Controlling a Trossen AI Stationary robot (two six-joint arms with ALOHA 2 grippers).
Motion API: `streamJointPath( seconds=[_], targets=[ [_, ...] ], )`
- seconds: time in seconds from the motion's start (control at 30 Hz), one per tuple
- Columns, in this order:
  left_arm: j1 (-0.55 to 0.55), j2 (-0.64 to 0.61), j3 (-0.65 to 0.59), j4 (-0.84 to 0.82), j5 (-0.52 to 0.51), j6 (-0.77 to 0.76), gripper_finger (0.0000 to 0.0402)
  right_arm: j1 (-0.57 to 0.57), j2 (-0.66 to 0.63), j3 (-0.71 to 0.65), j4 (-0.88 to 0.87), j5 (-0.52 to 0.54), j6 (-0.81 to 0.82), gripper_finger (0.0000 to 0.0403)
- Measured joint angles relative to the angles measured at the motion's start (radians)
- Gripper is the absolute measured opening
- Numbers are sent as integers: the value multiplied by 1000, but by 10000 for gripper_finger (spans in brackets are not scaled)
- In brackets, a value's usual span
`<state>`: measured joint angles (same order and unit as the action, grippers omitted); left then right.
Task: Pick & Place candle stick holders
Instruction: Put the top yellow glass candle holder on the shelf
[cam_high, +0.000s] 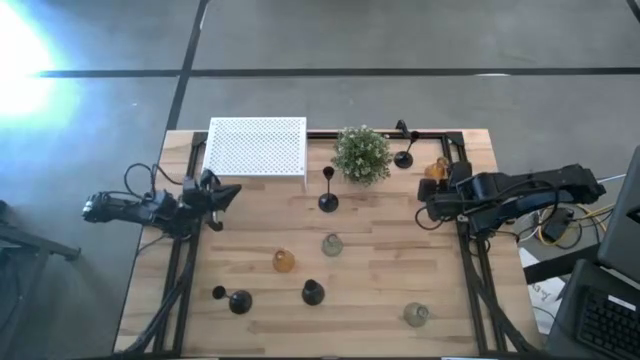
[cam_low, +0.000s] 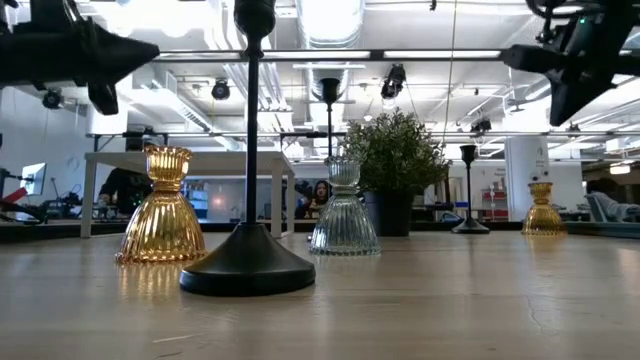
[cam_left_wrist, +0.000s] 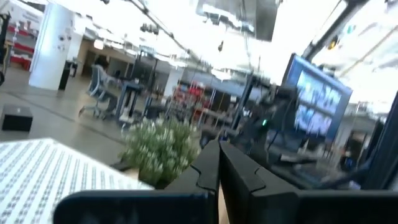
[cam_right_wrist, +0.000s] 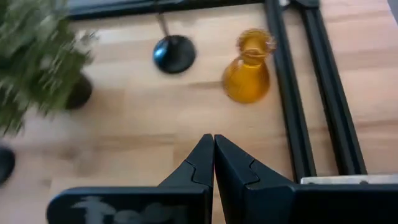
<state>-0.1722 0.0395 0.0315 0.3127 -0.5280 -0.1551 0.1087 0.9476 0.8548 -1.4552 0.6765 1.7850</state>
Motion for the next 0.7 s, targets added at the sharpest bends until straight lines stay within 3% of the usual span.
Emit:
streamJointPath(
  seconds=[0.1, 0.2, 0.37, 0.53, 0.7],
  targets=[
    [0, 0, 0, 77, -10, -7, 12, -54, -35, -15, 1, -59, -17, 8],
    [0, 0, 1, 136, -18, 34, 12, -125, -85, -17, 20, -125, -134, 8],
    [0, 0, 2, 204, -91, 103, 12, -277, -180, -17, 115, -142, -365, 9],
    [0, 0, 3, 239, -138, 103, 12, -478, -222, -21, 234, -220, -709, 22],
    [0, 0, 3, 245, -138, 101, 12, -694, -183, -23, 282, -352, -1014, 74]
  ],
)
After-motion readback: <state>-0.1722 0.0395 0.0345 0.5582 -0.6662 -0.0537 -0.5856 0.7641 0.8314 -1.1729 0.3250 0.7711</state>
